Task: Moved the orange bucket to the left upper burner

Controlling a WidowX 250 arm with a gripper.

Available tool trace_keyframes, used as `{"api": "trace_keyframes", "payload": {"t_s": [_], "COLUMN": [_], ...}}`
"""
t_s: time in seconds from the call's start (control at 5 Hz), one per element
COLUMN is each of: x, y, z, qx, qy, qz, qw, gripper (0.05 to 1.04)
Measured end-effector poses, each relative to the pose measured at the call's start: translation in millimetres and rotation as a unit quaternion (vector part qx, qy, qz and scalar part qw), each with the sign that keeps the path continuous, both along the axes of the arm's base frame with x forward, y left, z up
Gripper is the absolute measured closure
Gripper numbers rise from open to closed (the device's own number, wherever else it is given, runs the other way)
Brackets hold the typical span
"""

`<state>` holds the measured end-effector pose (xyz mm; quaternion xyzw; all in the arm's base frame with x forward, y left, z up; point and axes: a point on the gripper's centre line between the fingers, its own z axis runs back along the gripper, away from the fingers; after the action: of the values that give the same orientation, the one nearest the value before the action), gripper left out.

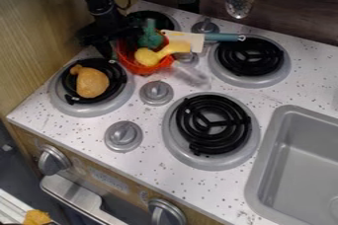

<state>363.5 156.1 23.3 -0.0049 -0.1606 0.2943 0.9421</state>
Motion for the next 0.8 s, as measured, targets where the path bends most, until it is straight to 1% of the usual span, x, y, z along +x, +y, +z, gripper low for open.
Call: {"api": "trace_keyframes", "payload": {"t_s": [0.2, 0.4, 0.6, 0.8], "x": [1, -1, -5, -3], "y": [0, 0, 1, 7], "z": [1.0, 4.5, 8.8, 27.2], "qx": [0.003, 0.005, 0.012, 0.036], "qy": [0.000, 0.005, 0.016, 0.006], "qz": [-0.005, -0.003, -0.011, -0.012], "qw": [1.0000, 1.0000, 0.9997, 0.9992], "gripper": [0.085, 0.084, 0.083, 0.083]}}
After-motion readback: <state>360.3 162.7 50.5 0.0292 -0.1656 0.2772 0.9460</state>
